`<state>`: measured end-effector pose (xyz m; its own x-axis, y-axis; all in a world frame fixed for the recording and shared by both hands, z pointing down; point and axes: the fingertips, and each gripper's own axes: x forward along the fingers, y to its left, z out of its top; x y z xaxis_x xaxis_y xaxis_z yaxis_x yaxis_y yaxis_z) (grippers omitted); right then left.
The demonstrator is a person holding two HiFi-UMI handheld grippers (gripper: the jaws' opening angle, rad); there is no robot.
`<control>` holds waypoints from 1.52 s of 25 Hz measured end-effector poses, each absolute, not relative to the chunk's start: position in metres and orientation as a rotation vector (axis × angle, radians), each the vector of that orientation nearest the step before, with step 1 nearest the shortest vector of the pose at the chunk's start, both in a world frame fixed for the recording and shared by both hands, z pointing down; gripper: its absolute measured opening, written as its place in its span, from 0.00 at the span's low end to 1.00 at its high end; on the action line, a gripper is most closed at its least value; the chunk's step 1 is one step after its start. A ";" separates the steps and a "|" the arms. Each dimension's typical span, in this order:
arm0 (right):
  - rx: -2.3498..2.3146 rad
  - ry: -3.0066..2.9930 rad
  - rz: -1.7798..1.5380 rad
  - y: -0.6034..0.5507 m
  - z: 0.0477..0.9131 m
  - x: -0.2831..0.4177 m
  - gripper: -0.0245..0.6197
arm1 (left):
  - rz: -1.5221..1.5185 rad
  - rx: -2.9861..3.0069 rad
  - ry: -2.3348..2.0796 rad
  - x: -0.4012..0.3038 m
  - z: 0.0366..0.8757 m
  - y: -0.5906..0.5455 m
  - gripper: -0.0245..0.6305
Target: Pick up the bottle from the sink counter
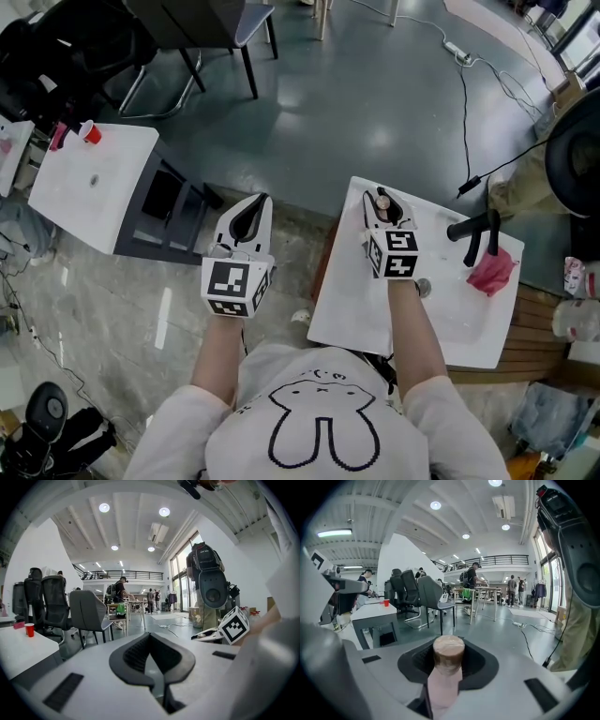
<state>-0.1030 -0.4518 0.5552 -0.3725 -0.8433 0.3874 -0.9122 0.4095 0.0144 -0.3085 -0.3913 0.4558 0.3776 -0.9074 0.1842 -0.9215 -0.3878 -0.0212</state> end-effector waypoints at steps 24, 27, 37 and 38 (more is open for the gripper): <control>1.444 -2.468 0.179 -0.371 0.458 -0.072 0.24 | 0.119 2.644 -1.693 -0.239 0.374 -0.344 0.05; 1.457 -2.480 0.161 -0.362 0.446 -0.068 0.24 | 0.099 2.670 -1.699 -0.234 0.364 -0.339 0.05; 1.533 -2.503 0.057 -0.331 0.393 -0.033 0.24 | 0.060 2.738 -1.713 -0.215 0.339 -0.326 0.05; 1.540 -2.502 0.049 -0.328 0.389 -0.029 0.24 | 0.064 2.742 -1.714 -0.214 0.338 -0.325 0.05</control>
<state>-0.0290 -0.3282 0.3890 -0.4355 -0.8802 0.1888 -0.8868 0.4555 0.0778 -0.2137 -0.3247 0.3380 0.4389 -0.8984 -0.0158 -0.8947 -0.4354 -0.0993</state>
